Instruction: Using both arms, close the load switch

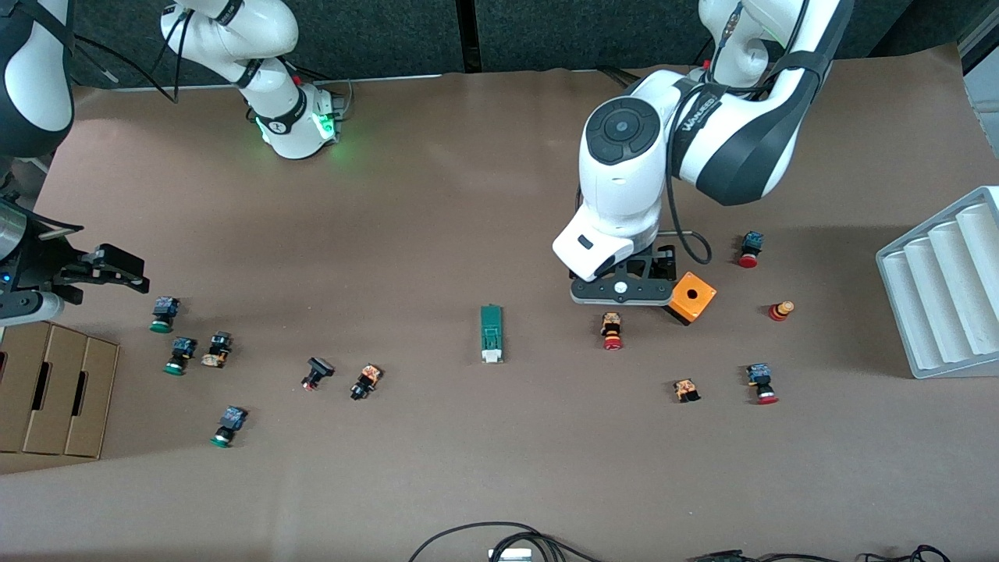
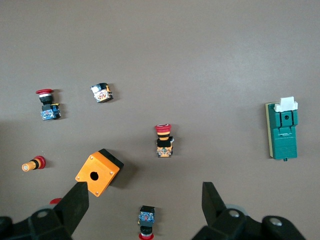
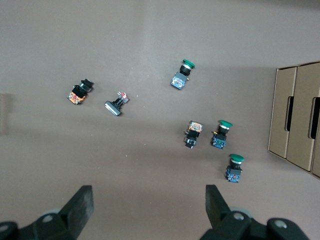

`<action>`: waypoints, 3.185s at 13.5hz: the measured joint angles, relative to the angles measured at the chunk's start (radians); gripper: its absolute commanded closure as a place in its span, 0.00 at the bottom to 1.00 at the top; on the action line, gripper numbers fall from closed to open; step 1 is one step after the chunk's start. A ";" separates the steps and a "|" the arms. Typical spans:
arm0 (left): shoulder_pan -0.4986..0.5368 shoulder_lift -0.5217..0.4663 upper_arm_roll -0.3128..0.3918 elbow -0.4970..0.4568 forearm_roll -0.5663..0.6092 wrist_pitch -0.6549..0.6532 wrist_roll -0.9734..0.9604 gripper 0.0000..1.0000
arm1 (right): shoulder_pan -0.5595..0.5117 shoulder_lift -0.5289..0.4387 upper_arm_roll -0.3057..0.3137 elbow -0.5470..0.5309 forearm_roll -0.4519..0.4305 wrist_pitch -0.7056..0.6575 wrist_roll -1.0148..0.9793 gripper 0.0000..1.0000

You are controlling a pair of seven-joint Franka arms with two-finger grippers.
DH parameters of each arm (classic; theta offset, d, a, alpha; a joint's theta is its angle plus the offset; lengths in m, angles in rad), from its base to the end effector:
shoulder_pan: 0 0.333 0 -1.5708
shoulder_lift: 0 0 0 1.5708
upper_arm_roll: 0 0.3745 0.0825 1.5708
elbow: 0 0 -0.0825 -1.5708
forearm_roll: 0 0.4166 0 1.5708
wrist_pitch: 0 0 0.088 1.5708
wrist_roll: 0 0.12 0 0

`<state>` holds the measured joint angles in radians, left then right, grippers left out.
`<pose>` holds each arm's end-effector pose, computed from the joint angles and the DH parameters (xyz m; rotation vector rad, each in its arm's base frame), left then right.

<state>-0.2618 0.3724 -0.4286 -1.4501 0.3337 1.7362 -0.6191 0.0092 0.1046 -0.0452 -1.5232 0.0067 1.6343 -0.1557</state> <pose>0.5981 -0.3880 0.5211 -2.9648 0.1678 -0.0975 0.6302 -0.0203 0.6361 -3.1346 -0.1876 -0.0106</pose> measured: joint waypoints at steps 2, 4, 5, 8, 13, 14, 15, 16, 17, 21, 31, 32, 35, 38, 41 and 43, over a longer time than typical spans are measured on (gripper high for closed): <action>0.000 0.000 0.000 0.000 0.000 0.000 0.000 0.00 | 0.000 -0.002 0.000 0.000 0.000 -0.002 0.000 0.00; 0.000 -0.002 0.004 0.004 -0.013 -0.014 0.014 0.00 | 0.000 -0.003 0.000 0.001 0.000 -0.005 0.000 0.00; 0.019 -0.039 0.045 0.010 -0.100 -0.090 0.119 0.00 | 0.000 -0.004 0.000 0.001 0.001 -0.009 0.000 0.00; 0.165 -0.205 0.102 -0.026 -0.208 -0.159 0.313 0.00 | 0.000 -0.005 0.000 0.002 0.001 -0.013 0.000 0.00; 0.153 -0.238 0.164 -0.071 -0.214 -0.156 0.399 0.00 | 0.000 -0.005 0.000 0.002 0.001 -0.014 0.000 0.00; 0.162 -0.248 0.211 -0.074 -0.216 -0.156 0.450 0.00 | 0.000 -0.006 0.000 0.002 0.001 -0.014 0.000 0.00; 0.181 -0.265 0.249 -0.084 -0.219 -0.156 0.486 0.00 | 0.000 -0.006 0.000 0.002 0.001 -0.014 0.000 0.00; 0.213 -0.289 0.268 -0.105 -0.222 -0.156 0.507 0.00 | 0.000 -0.006 0.000 0.002 0.001 -0.014 0.000 0.00; 0.244 -0.316 0.277 -0.130 -0.224 -0.156 0.519 0.00 | 0.000 -0.007 0.000 0.002 0.001 -0.014 0.000 0.00; 0.279 -0.373 0.327 -0.189 -0.264 -0.156 0.547 0.00 | 0.000 -0.009 0.001 0.002 0.001 -0.017 -0.001 0.00; 0.246 -0.373 0.439 -0.203 -0.291 -0.153 0.639 0.00 | 0.001 -0.011 0.002 0.005 0.001 -0.031 -0.002 0.00; 0.246 -0.373 0.441 -0.203 -0.291 -0.152 0.639 0.00 | 0.001 -0.011 0.002 0.006 0.004 -0.031 -0.002 0.00; 0.246 -0.371 0.446 -0.203 -0.291 -0.149 0.639 0.00 | 0.001 -0.011 0.002 0.011 0.015 -0.033 -0.002 0.00; 0.247 -0.370 0.449 -0.203 -0.291 -0.149 0.639 0.00 | 0.001 -0.011 0.002 0.012 0.015 -0.050 -0.002 0.00; 0.249 -0.370 0.453 -0.203 -0.291 -0.149 0.639 0.00 | 0.000 -0.010 0.000 0.012 0.015 -0.056 -0.002 0.00; 0.249 -0.370 0.453 -0.203 -0.291 -0.149 0.639 0.00 | 0.000 -0.010 -0.001 0.012 0.015 -0.056 -0.002 0.00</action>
